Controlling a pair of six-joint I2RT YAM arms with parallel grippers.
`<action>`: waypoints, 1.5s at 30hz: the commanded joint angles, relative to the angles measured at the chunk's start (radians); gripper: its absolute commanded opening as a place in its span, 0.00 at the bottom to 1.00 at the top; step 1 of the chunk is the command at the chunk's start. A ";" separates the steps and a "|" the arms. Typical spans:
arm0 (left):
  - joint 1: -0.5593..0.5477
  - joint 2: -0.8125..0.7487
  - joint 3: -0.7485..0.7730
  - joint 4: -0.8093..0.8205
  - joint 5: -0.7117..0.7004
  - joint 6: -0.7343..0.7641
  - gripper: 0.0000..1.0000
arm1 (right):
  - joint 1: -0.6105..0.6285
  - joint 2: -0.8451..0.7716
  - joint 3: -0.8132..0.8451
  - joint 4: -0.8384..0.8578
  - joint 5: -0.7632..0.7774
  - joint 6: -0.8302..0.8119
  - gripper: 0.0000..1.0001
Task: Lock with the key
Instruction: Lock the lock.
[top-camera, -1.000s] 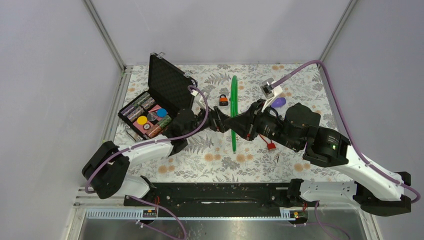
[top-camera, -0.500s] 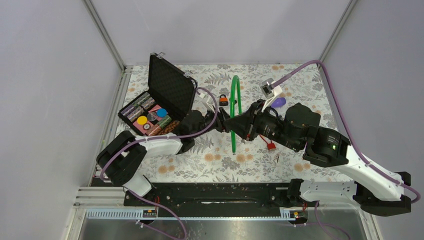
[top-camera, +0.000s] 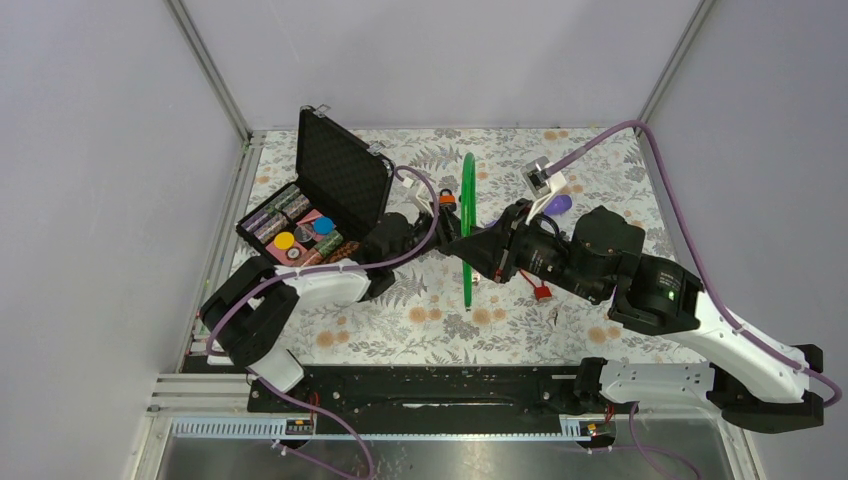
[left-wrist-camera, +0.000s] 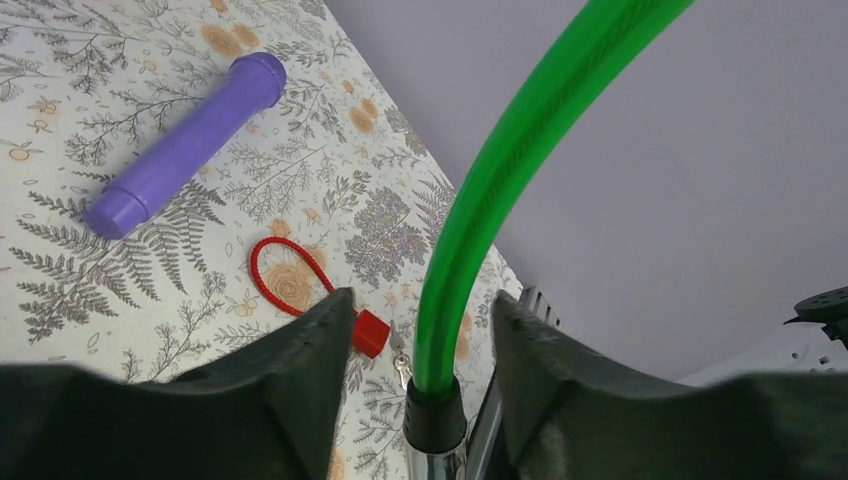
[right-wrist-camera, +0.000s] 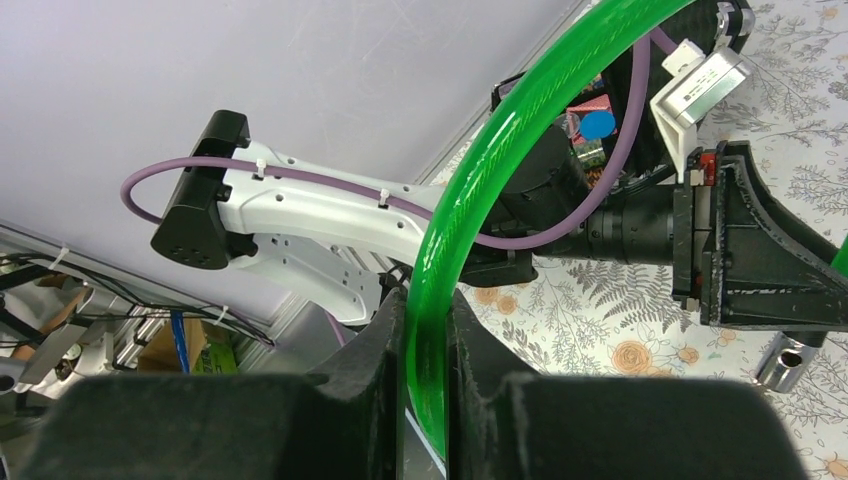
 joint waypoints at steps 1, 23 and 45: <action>-0.001 0.018 0.055 0.062 0.020 -0.022 0.42 | -0.004 -0.022 0.037 0.050 -0.014 -0.008 0.00; 0.014 -0.177 0.124 -0.344 0.288 -0.221 0.00 | -0.004 -0.167 -0.362 0.529 0.108 -0.385 0.00; 0.068 -0.225 0.098 -0.248 0.456 -0.330 0.00 | -0.004 -0.239 -0.435 0.677 0.114 -0.403 0.00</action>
